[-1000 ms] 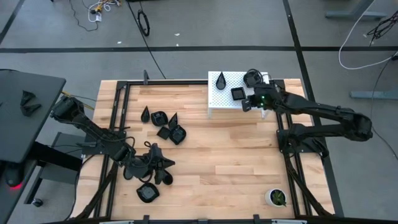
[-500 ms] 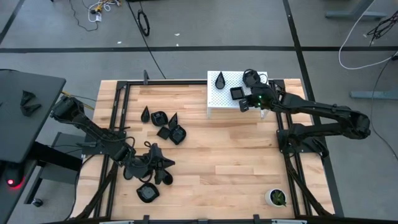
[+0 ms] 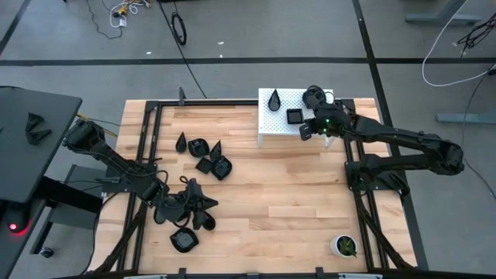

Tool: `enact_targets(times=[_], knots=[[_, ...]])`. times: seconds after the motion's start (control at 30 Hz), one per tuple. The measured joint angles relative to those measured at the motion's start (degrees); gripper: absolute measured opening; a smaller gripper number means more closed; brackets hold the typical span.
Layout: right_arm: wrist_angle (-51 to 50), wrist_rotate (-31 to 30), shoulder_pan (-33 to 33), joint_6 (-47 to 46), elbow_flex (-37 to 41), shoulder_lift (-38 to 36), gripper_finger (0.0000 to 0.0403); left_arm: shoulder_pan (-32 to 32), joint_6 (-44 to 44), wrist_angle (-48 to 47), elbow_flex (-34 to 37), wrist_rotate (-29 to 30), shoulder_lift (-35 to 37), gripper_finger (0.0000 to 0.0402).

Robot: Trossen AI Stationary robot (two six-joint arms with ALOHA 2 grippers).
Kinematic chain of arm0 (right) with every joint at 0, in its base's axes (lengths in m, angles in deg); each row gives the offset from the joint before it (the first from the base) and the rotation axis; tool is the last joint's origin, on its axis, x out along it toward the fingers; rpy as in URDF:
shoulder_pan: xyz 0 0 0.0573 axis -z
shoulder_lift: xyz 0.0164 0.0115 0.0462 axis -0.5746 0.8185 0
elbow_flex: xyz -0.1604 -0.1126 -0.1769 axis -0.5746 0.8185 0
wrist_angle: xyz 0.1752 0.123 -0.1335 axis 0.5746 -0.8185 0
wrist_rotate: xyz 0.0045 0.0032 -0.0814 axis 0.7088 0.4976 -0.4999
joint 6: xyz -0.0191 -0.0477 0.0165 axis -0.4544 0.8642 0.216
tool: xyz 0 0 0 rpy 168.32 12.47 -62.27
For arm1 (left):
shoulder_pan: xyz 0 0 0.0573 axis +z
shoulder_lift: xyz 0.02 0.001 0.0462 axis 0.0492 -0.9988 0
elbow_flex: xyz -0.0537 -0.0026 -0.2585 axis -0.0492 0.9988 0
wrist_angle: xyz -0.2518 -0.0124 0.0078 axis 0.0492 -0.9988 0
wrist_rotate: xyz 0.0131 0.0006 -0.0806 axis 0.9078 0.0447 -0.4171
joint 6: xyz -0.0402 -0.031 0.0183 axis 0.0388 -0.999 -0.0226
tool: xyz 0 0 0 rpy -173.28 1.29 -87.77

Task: Pick & Place Mini shaped plates
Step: Stack the black square plate on the black square plate on the shelf, then stack the black drop shaped plate on the black drop shaped plate on the shelf

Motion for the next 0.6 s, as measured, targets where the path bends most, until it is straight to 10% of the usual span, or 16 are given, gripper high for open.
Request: enact_targets(times=[0.23, 0.6], knots=[[0.10, -2.01, -8.25, 0.06, -3.11, -6.15, 0.0002, 0.00, -0.04, 0.00, 0.00, 0.00, 0.00, 0.0009], [19.15, -20.06, -41.45, 6.35, -4.52, 0.11, 0.0001, 0.00, 0.00, 0.00, 0.00, 0.01, 0.00, 0.0009]])
